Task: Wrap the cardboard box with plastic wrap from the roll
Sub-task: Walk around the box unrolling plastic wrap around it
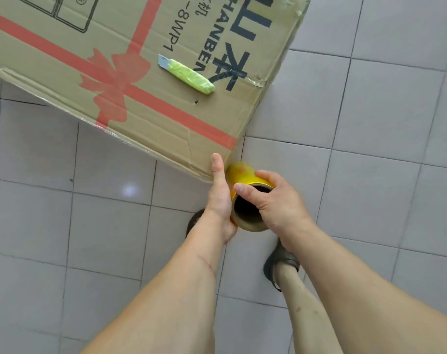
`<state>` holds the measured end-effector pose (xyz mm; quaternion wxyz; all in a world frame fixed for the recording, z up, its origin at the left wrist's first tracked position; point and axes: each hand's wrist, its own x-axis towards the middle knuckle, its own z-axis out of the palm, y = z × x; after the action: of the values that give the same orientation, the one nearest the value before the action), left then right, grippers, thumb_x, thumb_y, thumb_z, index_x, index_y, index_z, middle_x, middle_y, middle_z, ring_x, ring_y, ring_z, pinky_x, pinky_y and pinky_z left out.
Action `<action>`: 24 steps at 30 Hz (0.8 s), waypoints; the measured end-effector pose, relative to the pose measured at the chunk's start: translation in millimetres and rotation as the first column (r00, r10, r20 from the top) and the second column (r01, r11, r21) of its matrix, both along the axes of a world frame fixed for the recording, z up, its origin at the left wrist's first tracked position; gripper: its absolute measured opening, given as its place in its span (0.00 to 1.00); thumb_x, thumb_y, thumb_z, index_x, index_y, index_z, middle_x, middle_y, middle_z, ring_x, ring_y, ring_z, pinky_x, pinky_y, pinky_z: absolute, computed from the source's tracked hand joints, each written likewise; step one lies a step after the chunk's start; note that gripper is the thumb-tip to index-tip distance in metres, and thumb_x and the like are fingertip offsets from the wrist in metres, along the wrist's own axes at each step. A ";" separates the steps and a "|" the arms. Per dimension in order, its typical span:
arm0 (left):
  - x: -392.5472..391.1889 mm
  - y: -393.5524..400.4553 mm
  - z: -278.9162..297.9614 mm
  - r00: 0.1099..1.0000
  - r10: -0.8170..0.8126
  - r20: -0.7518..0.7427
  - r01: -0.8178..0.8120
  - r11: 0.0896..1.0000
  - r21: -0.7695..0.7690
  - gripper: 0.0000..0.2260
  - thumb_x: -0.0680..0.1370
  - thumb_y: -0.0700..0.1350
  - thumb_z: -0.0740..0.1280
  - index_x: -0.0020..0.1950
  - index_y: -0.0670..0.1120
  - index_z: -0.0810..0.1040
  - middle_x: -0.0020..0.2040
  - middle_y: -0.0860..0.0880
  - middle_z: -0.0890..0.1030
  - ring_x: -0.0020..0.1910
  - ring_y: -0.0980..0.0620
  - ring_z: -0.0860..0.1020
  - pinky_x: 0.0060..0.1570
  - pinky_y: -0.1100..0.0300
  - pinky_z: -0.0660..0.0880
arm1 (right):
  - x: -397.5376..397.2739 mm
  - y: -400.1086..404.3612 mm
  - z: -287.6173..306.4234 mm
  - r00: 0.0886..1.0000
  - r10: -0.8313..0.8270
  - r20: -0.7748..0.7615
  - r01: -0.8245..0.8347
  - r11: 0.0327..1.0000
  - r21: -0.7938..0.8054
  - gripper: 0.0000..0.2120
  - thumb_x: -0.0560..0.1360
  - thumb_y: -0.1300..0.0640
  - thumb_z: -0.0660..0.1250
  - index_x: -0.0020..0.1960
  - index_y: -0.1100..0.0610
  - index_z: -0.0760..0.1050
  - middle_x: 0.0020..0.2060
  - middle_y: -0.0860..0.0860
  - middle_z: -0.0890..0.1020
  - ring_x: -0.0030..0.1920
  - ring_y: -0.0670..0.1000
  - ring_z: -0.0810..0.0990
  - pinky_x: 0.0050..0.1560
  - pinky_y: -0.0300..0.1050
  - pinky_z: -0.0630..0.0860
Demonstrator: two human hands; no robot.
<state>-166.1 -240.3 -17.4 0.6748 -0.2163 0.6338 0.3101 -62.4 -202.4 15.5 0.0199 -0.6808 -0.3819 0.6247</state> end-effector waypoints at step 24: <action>27.0 19.6 -18.8 0.869 0.495 -0.011 -0.492 0.866 0.095 0.69 0.44 0.89 0.69 0.78 0.51 0.74 0.65 0.44 0.87 0.64 0.40 0.86 0.68 0.34 0.80 | -27.1 79.1 5.1 0.902 0.424 0.081 -0.427 0.904 0.026 0.27 0.70 0.37 0.72 0.66 0.46 0.76 0.53 0.47 0.80 0.52 0.49 0.77 0.49 0.44 0.73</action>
<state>-139.2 -220.7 -36.2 0.5711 -0.3351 0.5546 0.5039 -89.6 -123.3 20.6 -0.1160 -0.6031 -0.5352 0.5800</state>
